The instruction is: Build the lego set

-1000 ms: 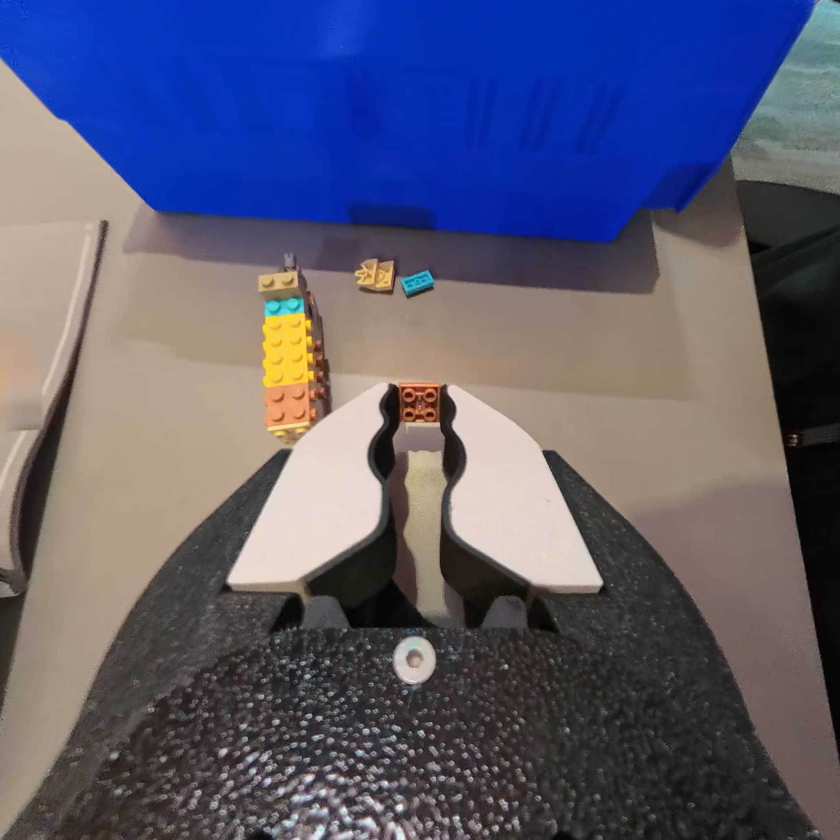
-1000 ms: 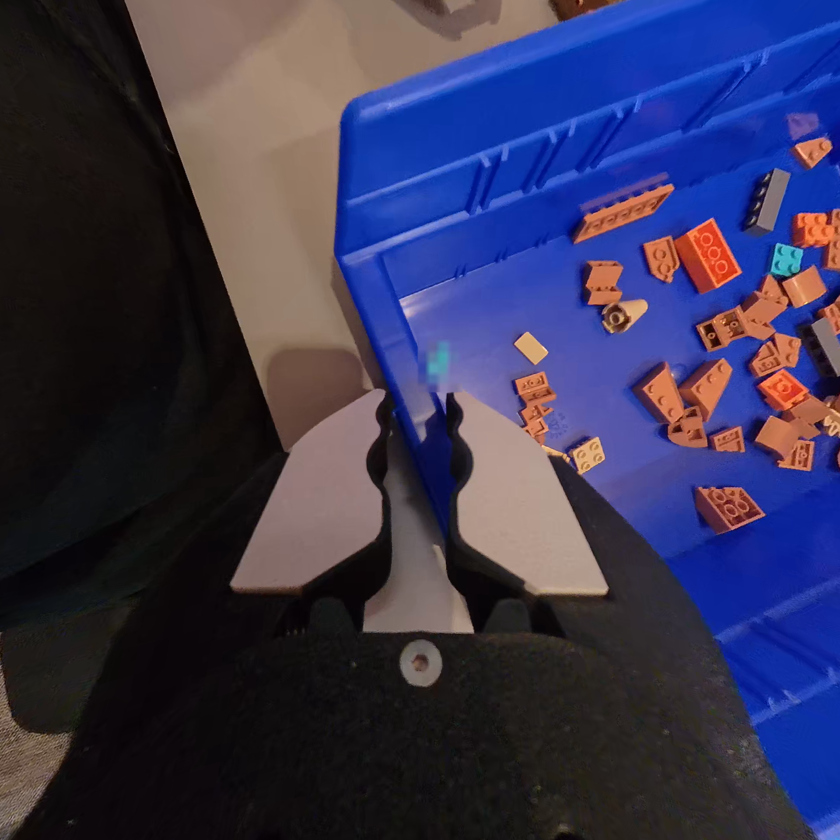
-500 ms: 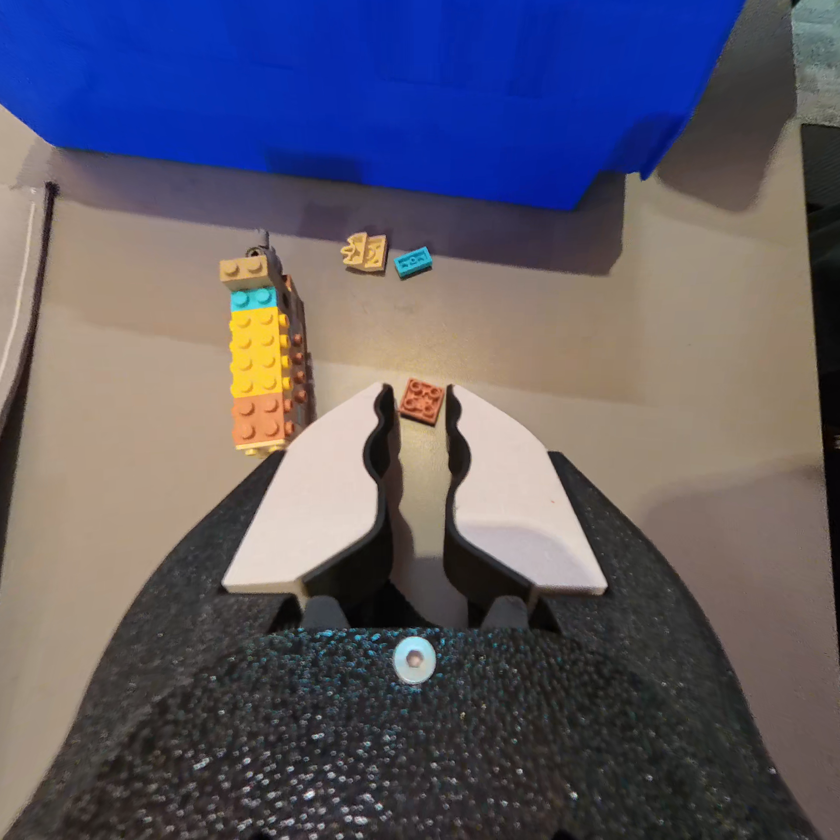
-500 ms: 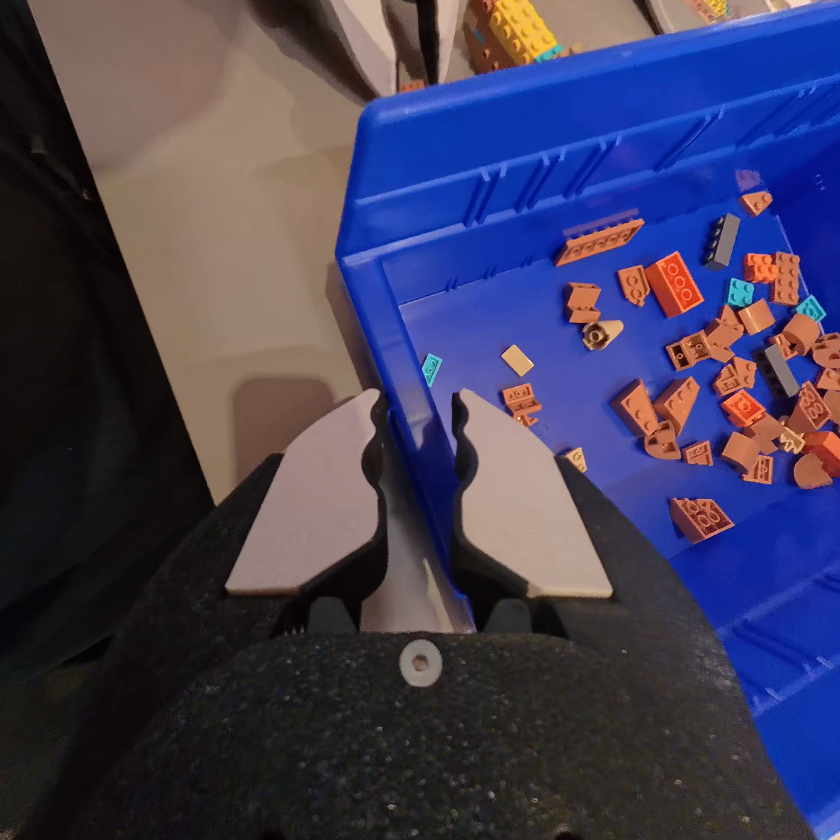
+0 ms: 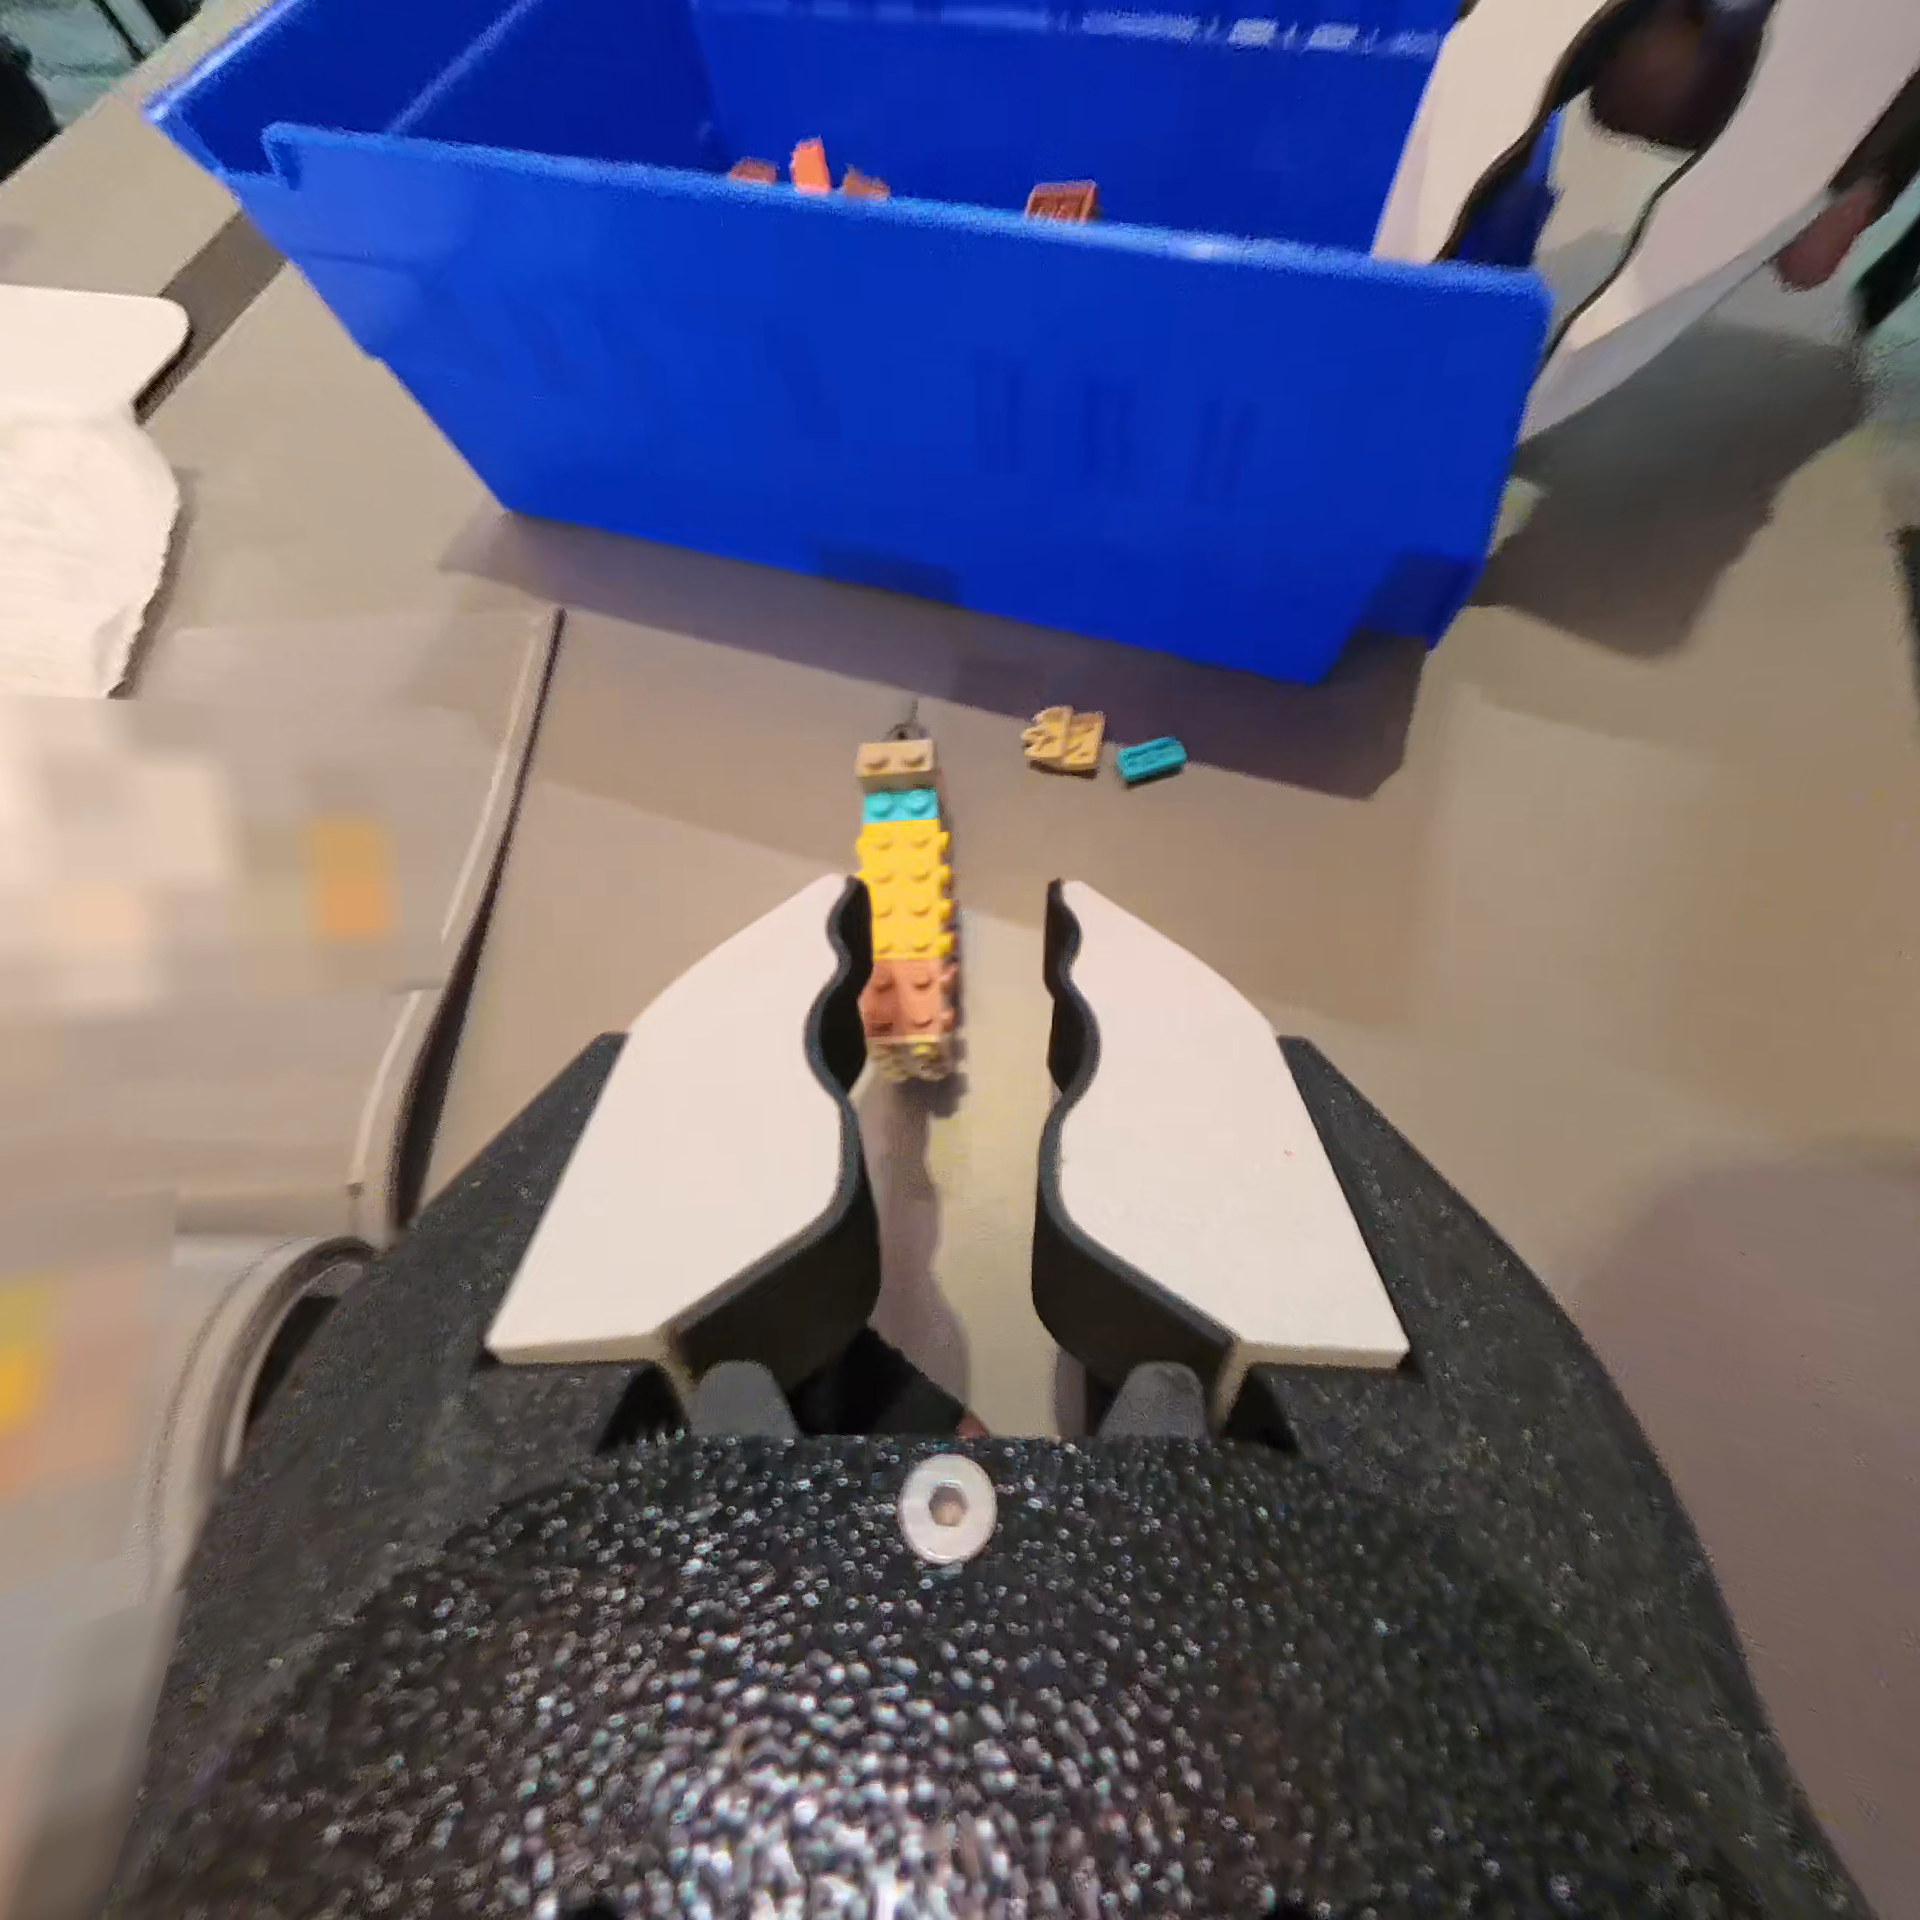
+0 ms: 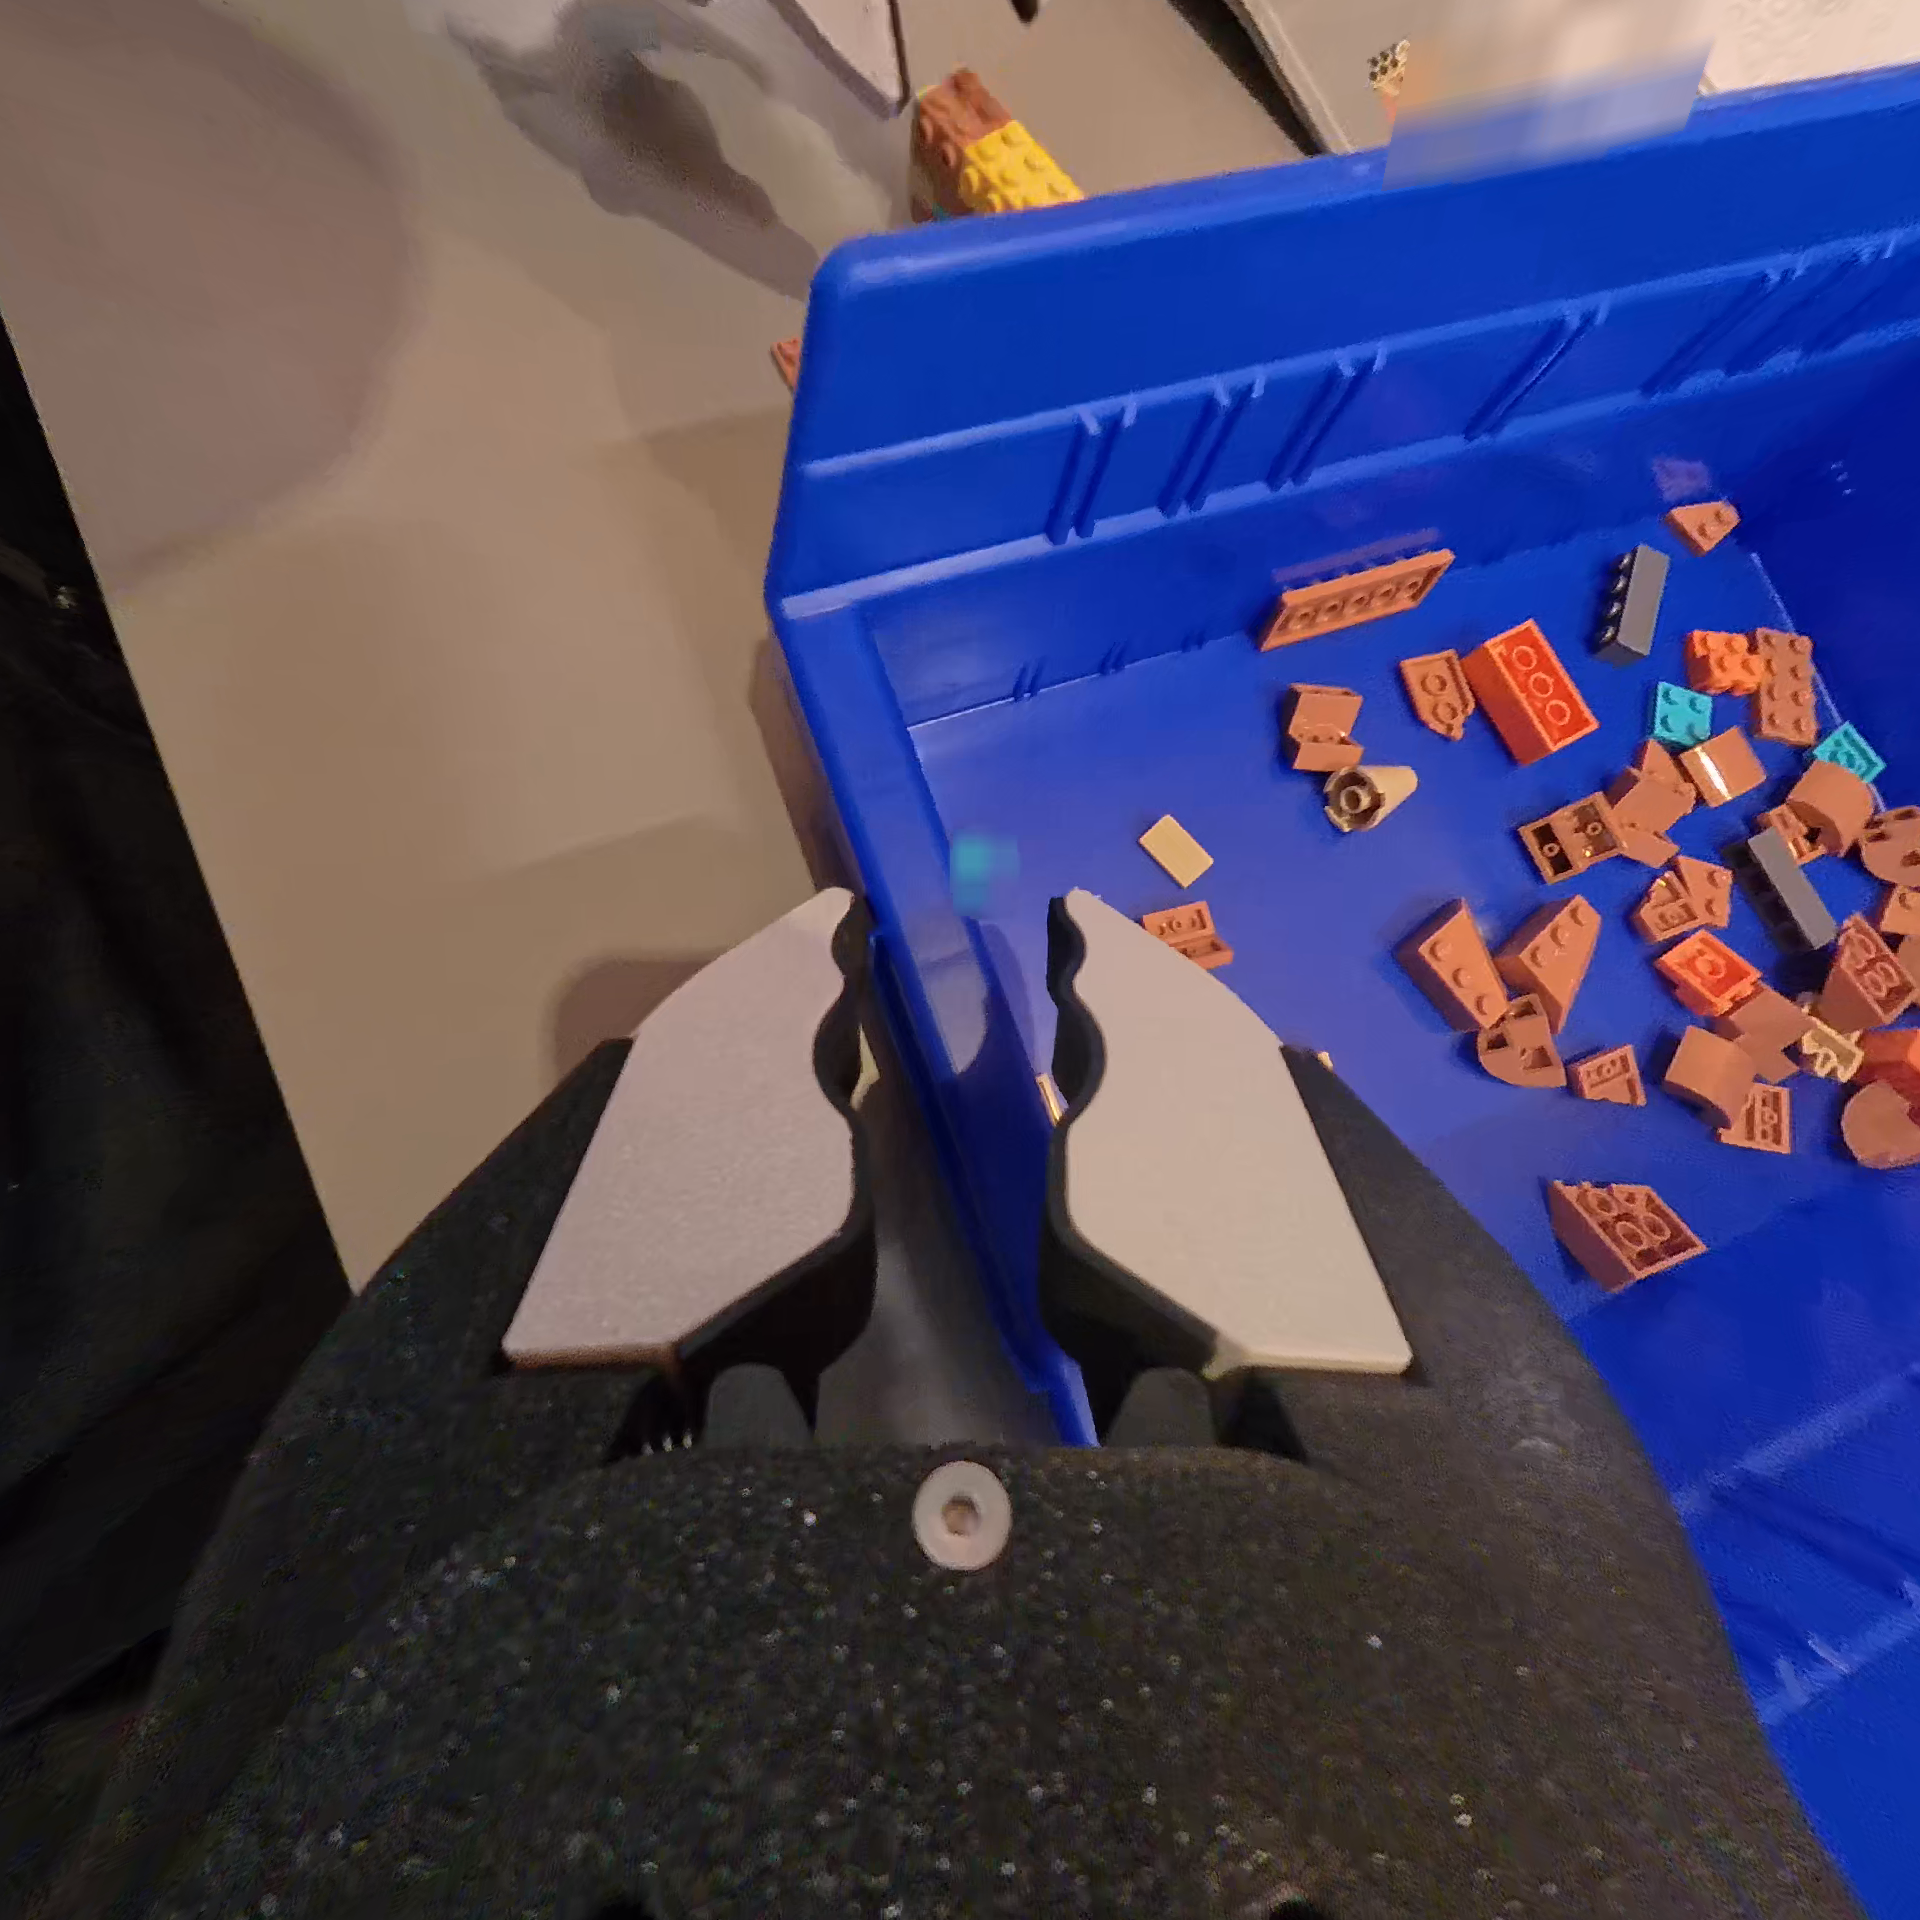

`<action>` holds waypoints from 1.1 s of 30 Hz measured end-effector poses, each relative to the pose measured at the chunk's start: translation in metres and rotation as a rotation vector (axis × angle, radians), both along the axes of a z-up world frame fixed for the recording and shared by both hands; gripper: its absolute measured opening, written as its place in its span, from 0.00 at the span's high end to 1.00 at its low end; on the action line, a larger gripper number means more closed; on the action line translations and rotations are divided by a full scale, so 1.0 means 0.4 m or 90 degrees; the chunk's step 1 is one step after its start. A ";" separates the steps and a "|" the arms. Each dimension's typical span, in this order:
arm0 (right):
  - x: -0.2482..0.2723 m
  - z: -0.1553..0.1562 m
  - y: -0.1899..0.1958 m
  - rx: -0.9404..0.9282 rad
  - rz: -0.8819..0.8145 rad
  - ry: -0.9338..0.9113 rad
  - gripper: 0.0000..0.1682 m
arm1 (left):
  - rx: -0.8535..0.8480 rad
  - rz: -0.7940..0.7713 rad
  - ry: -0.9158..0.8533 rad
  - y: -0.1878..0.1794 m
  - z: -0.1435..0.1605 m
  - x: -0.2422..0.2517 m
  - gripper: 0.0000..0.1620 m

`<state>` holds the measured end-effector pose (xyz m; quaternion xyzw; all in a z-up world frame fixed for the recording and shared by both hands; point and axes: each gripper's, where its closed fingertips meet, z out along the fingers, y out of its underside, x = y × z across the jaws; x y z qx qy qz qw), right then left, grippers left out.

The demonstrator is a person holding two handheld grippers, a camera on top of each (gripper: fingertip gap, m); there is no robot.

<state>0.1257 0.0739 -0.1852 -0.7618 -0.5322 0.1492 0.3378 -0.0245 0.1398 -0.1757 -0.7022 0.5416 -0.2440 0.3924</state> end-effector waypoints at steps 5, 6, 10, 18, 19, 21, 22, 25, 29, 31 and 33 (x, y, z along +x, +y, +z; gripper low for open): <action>0.000 0.001 0.032 0.017 -0.020 0.000 0.80 | -0.009 -0.006 0.121 0.031 -0.052 0.005 0.80; 0.000 0.001 0.039 0.021 -0.024 0.000 0.80 | -0.024 -0.011 0.142 0.031 -0.065 0.007 0.80; 0.001 0.000 0.059 0.030 -0.039 0.005 0.80 | -0.044 -0.022 0.201 0.042 -0.091 0.015 0.79; 0.000 0.013 0.068 0.057 -0.059 0.009 0.83 | -0.169 -0.028 0.156 0.044 -0.108 0.045 0.87; -0.004 0.025 0.062 0.062 -0.060 0.026 0.84 | -0.199 -0.019 0.118 0.043 -0.101 0.044 0.87; -0.024 0.062 0.039 0.053 -0.051 0.091 0.86 | -0.265 0.004 0.024 0.043 -0.075 0.040 0.87; -0.036 0.081 0.025 0.043 -0.045 0.125 0.87 | -0.293 0.006 -0.030 0.040 -0.056 0.039 0.87; -0.063 0.111 0.003 0.007 -0.045 0.191 0.87 | -0.357 0.009 -0.182 0.032 0.003 0.036 0.87; -0.059 0.059 -0.001 -0.039 -0.070 0.141 0.87 | -0.414 -0.013 -0.315 0.010 0.052 0.025 0.87; -0.051 0.019 -0.008 -0.057 -0.073 0.090 0.87 | -0.433 -0.021 -0.357 0.003 0.064 0.019 0.87; -0.055 -0.007 -0.015 -0.069 -0.069 0.058 0.88 | -0.450 -0.030 -0.392 0.002 0.077 0.011 0.87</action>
